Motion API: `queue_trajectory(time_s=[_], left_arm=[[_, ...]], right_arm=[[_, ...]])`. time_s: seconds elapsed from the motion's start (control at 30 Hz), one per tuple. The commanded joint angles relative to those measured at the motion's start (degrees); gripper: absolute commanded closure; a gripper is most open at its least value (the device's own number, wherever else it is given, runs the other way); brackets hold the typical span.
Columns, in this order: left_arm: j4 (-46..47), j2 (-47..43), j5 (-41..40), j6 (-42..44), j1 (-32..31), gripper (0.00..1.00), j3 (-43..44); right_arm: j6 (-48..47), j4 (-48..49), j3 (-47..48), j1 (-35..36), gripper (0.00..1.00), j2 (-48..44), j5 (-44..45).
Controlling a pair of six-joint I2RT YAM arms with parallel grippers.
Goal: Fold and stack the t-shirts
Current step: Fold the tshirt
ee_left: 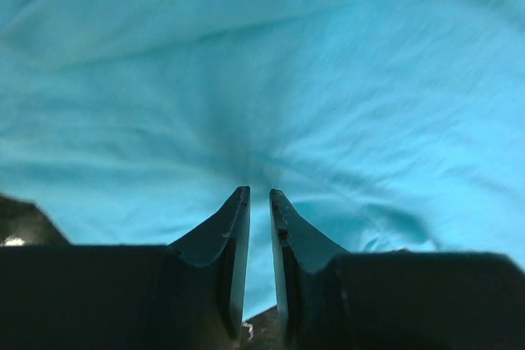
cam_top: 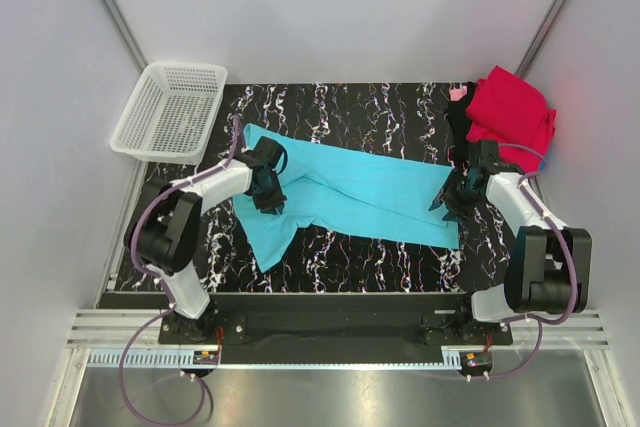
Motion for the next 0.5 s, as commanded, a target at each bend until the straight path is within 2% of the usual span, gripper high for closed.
queue_trajectory(time_s=[0.0,0.27,0.47], left_arm=[[1.74,2.45,0.91,1.15,0.1,0.79,3.15],[1.65,4.75,0.55,0.1,0.1,0.79,-0.71],[1.73,3.53,1.08,-1.13,-0.07,0.8,-7.21]], right_arm=[[-1.68,0.02,1.52,0.9,0.48,0.87,-1.82],[1.13,6.25,-3.92,5.02,0.49,6.86,-0.95],[2.88,7.93,-5.33,6.43,0.5,11.08,0.64]])
